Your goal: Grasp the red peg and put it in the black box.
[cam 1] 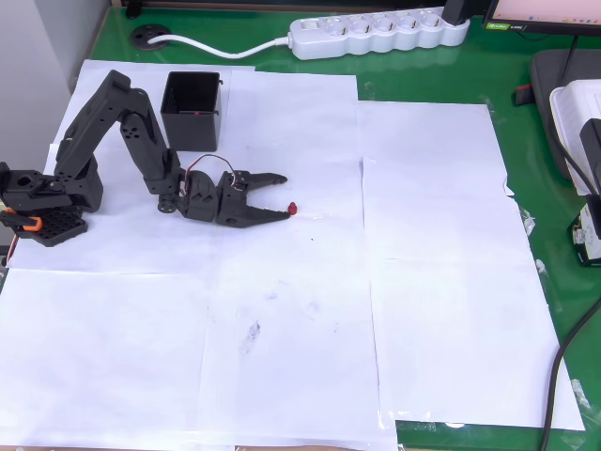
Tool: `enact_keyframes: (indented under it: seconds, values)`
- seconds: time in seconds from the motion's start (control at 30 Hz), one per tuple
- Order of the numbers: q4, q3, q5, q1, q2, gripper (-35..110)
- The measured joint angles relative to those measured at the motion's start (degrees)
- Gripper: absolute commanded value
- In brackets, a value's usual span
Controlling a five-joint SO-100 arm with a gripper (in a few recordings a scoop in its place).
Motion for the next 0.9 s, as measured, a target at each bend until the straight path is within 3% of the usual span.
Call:
enact_keyframes:
  seconds: [0.9]
  values:
    - [2.46, 2.99, -1.58, -1.76, 0.35, 35]
